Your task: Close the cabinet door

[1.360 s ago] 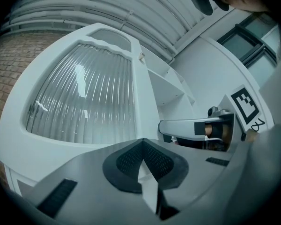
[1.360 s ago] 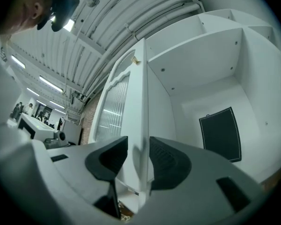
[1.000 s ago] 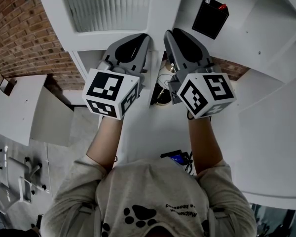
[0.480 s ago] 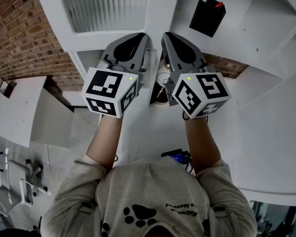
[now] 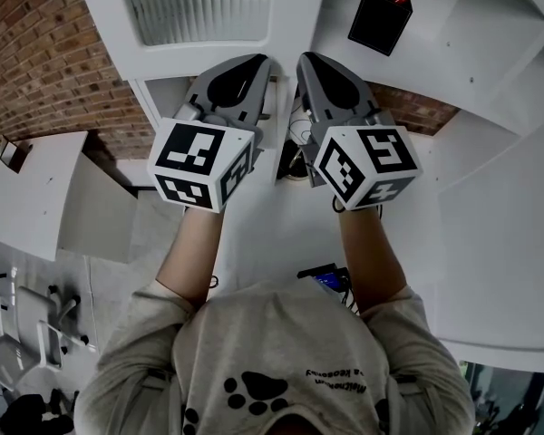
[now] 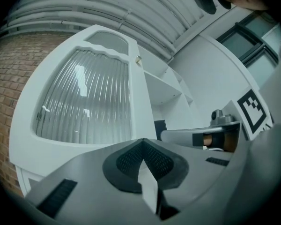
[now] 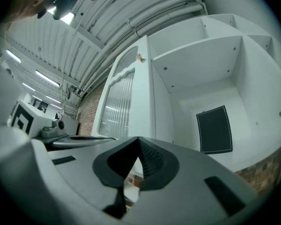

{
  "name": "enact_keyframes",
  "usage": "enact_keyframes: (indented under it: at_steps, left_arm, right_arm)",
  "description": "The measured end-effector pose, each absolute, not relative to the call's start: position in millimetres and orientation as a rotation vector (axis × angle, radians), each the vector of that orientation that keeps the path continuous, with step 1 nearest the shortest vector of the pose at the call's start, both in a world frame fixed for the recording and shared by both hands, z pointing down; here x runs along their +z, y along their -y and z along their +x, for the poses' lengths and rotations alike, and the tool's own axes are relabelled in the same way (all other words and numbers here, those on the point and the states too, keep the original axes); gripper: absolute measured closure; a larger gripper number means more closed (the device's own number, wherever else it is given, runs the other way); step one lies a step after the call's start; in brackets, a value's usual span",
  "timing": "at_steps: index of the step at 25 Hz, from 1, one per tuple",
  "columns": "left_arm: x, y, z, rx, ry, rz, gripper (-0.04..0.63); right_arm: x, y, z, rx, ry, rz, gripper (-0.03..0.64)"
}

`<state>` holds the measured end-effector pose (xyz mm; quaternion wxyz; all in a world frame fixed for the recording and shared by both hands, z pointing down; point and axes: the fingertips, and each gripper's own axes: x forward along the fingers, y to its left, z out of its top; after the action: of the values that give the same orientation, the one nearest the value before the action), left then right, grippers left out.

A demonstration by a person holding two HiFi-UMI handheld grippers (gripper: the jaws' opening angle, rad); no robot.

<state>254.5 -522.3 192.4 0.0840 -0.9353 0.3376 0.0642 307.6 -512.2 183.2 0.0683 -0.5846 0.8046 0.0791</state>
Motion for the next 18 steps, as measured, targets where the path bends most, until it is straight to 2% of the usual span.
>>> enact_keyframes:
  at_steps: [18]
  left_arm:
    - [190, 437, 227, 0.248, -1.043, -2.748, 0.588]
  right_arm:
    - [187, 424, 283, 0.308, -2.381, -1.776, 0.598]
